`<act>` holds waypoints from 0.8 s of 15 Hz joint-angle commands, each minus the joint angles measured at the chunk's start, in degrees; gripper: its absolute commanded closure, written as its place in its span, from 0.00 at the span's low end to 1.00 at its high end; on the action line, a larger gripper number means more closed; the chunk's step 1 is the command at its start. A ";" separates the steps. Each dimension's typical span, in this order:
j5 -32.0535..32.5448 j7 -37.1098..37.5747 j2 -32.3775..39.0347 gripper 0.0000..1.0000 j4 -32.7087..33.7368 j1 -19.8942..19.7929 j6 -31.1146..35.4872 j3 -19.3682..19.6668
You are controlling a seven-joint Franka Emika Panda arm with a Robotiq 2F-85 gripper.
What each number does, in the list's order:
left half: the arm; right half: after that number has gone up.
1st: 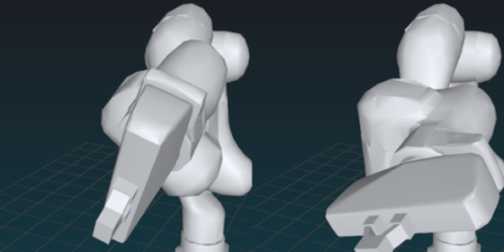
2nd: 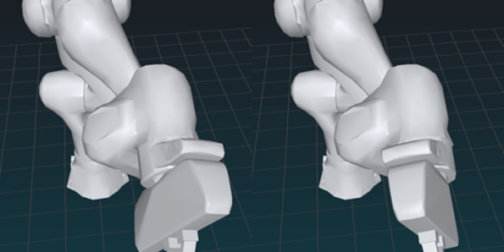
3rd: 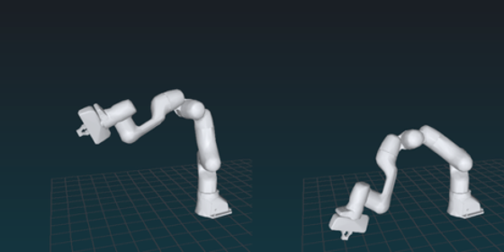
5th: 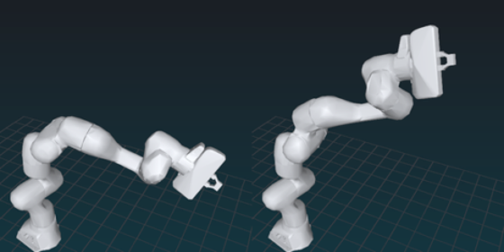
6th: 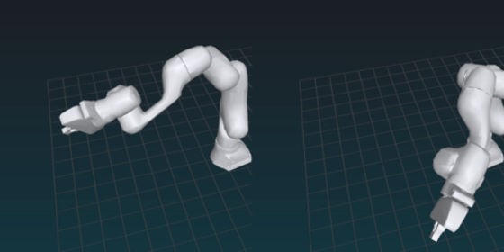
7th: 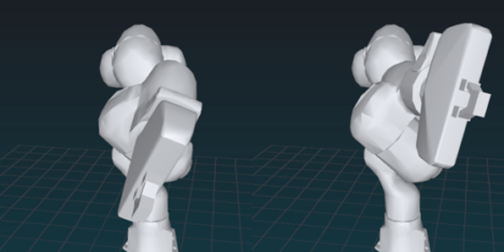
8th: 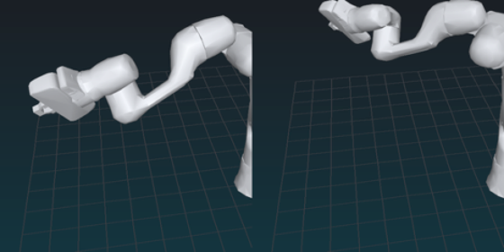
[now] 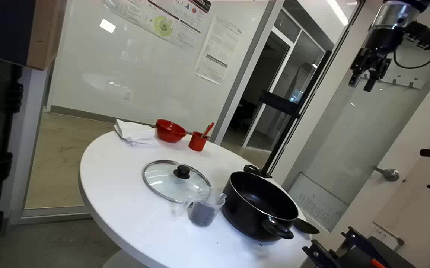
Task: Put the glass lid on top of the black pot
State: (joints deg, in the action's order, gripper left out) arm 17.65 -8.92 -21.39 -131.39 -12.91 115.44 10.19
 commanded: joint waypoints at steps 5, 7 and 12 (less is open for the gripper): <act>0.15 0.12 -0.03 0.00 0.21 0.50 -0.20 0.40; 0.15 0.12 -0.03 0.00 0.21 0.50 -0.20 0.40; -4.05 1.39 2.87 0.00 0.34 2.03 6.04 0.62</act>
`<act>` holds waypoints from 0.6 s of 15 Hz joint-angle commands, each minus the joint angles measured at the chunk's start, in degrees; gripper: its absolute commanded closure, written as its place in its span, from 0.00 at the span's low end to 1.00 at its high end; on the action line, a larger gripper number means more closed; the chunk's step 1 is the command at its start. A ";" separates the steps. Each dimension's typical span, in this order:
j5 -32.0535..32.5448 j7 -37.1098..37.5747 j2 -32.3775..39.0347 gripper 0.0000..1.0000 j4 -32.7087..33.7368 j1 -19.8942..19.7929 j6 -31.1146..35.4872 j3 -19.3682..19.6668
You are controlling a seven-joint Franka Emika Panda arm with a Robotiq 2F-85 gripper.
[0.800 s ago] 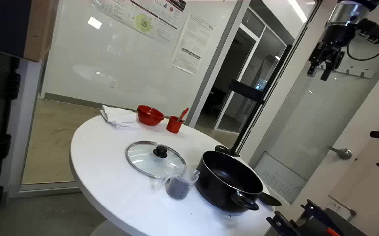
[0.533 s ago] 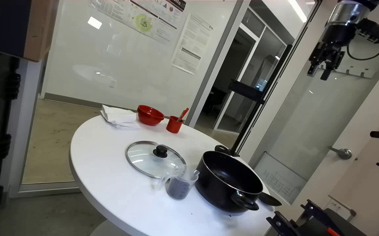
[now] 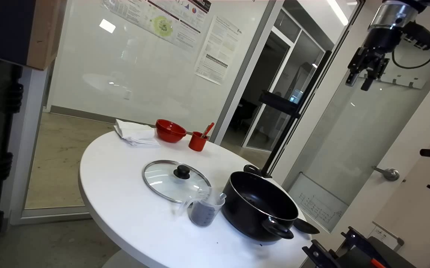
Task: Put the glass lid on top of the black pot
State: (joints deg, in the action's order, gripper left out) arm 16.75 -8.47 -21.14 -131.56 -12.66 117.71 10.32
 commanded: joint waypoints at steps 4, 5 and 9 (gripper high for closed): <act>-5.98 1.38 8.91 0.00 1.62 4.42 7.83 -1.69; -6.24 1.42 10.50 0.00 1.92 5.05 8.73 -2.20; -4.66 6.30 18.63 0.00 4.17 7.03 12.89 -5.44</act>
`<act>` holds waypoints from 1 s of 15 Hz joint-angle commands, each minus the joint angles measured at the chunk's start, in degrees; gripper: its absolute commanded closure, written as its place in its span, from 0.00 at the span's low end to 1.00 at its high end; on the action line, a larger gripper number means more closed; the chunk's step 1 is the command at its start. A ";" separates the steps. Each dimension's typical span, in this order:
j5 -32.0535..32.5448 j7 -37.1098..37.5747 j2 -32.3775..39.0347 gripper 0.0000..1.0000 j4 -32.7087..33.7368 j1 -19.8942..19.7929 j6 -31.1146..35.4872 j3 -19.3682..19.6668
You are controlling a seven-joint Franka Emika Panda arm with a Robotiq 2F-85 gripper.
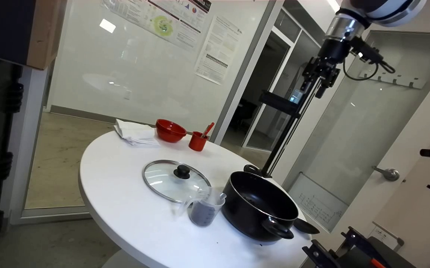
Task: Put the glass lid on top of the black pot
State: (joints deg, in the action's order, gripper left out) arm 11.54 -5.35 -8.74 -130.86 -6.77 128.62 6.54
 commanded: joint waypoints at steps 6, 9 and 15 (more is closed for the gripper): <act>-0.16 5.35 7.95 0.00 2.64 2.26 1.43 -2.56; -0.15 5.19 7.10 0.00 2.62 1.81 1.42 -2.17; -4.27 4.05 9.10 0.00 3.20 2.21 2.23 -2.48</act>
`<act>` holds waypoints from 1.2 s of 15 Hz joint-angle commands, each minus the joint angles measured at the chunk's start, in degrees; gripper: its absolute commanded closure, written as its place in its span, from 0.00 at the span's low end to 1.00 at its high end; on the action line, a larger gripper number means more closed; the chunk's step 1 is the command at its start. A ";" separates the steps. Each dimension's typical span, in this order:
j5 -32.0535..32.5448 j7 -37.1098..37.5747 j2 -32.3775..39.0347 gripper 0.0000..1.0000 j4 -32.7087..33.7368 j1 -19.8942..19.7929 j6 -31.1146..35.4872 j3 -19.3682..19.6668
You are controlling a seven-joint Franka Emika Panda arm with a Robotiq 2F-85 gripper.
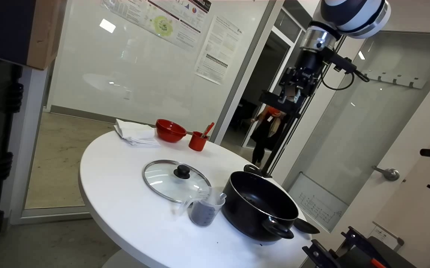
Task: Put the glass lid on top of the black pot
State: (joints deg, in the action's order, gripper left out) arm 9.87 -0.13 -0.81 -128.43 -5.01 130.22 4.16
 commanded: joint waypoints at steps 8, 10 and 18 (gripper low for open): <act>-4.40 -1.34 10.44 0.00 6.38 2.93 5.04 -2.64; -5.07 -2.23 13.57 0.00 8.42 3.81 5.37 -3.90; -4.14 -3.42 25.94 0.00 18.25 6.80 4.14 -6.71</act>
State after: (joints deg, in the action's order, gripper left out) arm 5.51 -2.56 19.79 -115.49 0.94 135.38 -2.77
